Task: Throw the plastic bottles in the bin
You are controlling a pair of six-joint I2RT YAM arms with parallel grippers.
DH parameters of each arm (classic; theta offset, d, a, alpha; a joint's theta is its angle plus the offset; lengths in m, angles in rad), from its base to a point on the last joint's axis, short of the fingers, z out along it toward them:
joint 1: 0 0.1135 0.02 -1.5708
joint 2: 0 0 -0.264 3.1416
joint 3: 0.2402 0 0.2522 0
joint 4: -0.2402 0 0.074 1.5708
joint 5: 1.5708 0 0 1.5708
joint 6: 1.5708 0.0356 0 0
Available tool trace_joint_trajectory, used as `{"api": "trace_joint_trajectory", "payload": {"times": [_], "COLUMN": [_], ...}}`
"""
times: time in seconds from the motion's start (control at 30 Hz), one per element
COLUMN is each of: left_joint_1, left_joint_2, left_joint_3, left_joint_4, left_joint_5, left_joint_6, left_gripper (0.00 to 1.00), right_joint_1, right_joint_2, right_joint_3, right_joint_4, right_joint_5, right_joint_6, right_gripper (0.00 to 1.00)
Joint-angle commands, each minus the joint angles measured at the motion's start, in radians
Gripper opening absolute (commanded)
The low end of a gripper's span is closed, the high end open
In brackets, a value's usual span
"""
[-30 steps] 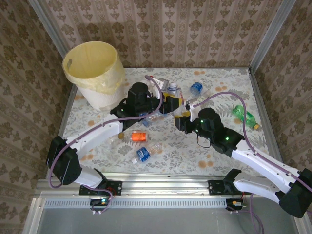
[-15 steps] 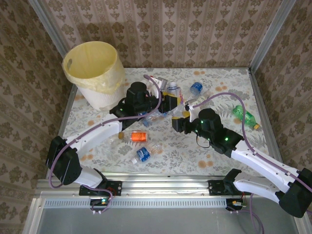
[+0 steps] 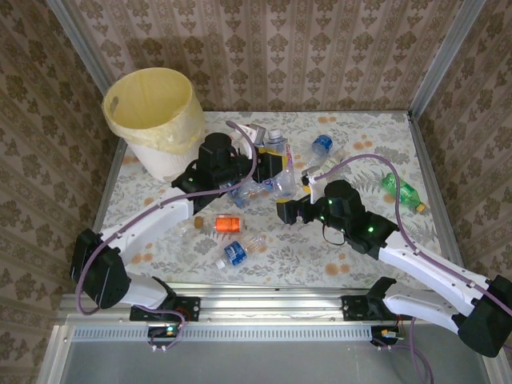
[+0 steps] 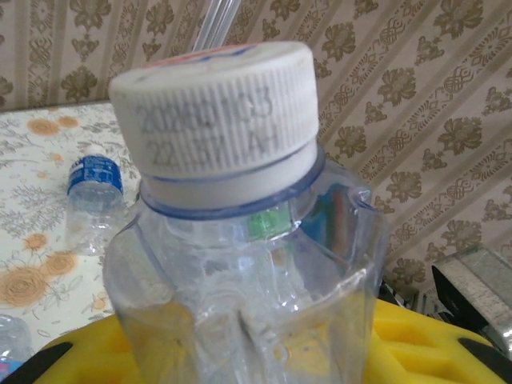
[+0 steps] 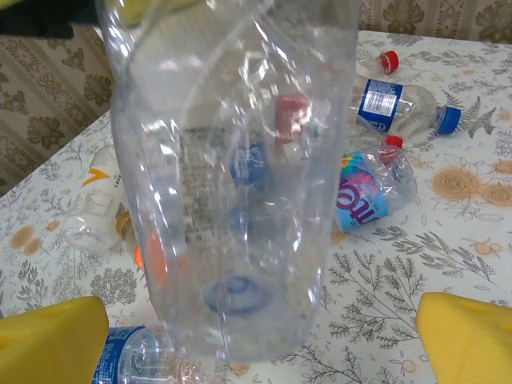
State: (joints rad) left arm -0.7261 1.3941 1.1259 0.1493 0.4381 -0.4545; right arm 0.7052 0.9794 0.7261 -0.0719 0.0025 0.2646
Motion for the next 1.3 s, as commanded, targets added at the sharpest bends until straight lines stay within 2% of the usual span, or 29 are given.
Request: {"api": "trace_joint_trajectory", "payload": {"times": [0.0,0.4,0.8,0.97,1.1,1.27], "left_joint_1": [0.016,0.099,0.339,0.406,0.456,0.515], "left_joint_2": [-0.042,-0.122,-0.240,-0.266,-0.271,-0.282], "left_joint_3": [-0.002,0.014,0.114,0.212,0.280,0.299], "left_joint_4": [-0.033,-0.148,-0.356,-0.417,-0.392,-0.231], "left_joint_5": [-0.017,-0.070,-0.113,-0.182,-0.253,-0.306], "left_joint_6": [0.048,0.124,0.267,0.374,0.449,0.532], "left_gripper": [0.34,0.33,0.32,0.33,0.33,0.32], "right_joint_1": [0.005,0.004,0.000,-0.006,-0.009,-0.014], "right_joint_2": [0.003,-0.014,-0.057,-0.039,-0.030,-0.036], "right_joint_3": [-0.013,-0.023,-0.060,-0.057,-0.053,-0.056], "right_joint_4": [-0.014,-0.027,-0.045,-0.047,-0.053,-0.058], "right_joint_5": [-0.015,-0.009,0.030,0.038,0.044,0.055], "right_joint_6": [-0.005,-0.001,0.007,0.014,0.018,0.017], "right_gripper": [1.00,1.00,1.00,1.00,1.00,1.00]}}
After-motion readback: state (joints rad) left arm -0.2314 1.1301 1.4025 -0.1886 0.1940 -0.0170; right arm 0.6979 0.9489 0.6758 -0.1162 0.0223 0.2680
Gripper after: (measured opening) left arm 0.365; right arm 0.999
